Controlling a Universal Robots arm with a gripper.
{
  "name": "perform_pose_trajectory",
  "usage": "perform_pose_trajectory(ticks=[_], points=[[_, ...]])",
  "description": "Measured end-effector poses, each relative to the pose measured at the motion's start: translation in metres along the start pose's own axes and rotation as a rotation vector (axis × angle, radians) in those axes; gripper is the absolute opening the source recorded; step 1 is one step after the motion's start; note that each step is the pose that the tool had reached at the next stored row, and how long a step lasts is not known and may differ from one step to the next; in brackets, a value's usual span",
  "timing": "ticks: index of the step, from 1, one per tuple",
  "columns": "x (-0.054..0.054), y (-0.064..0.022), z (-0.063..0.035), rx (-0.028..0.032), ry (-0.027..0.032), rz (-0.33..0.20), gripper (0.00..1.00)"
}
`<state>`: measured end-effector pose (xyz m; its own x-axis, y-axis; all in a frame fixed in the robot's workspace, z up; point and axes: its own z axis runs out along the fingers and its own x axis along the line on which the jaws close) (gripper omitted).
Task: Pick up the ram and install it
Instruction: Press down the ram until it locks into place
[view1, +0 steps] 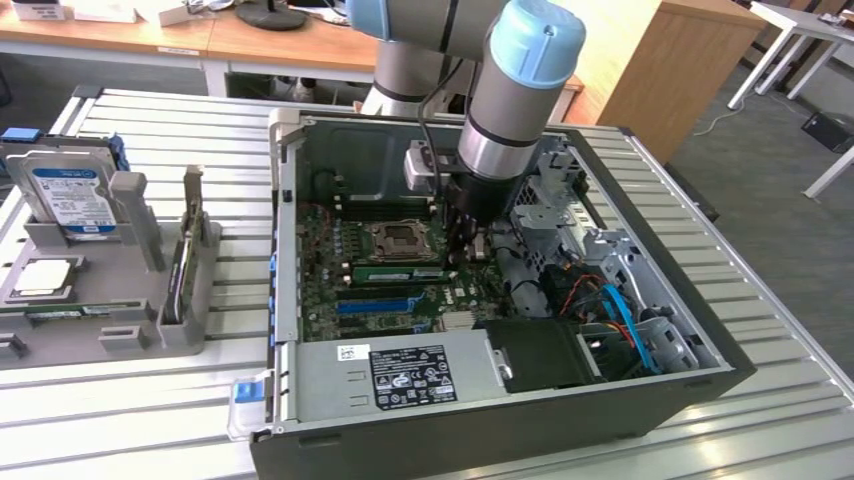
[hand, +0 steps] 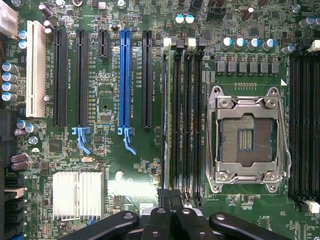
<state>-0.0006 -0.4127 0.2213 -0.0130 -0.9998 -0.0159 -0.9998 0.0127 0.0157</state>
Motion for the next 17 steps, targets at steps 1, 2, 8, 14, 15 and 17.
perform_pose_trajectory(ticks=[1, 2, 8, 14, 15, 17], points=[[0.000, 0.0000, 0.0001, 0.0001, -0.0001, 0.000, 0.10], [0.000, 0.0000, 0.0001, 0.0001, -0.0002, 0.000, 0.10], [0.000, 0.0002, -0.0092, 0.0003, -0.0007, 0.000, 0.10], [0.000, 0.0003, -0.0195, 0.0002, -0.0004, 0.000, 0.10], [0.000, 0.0003, -0.0209, 0.0002, -0.0005, 0.000, 0.10], [0.000, 0.0004, -0.0241, 0.0002, -0.0004, 0.000, 0.10]])
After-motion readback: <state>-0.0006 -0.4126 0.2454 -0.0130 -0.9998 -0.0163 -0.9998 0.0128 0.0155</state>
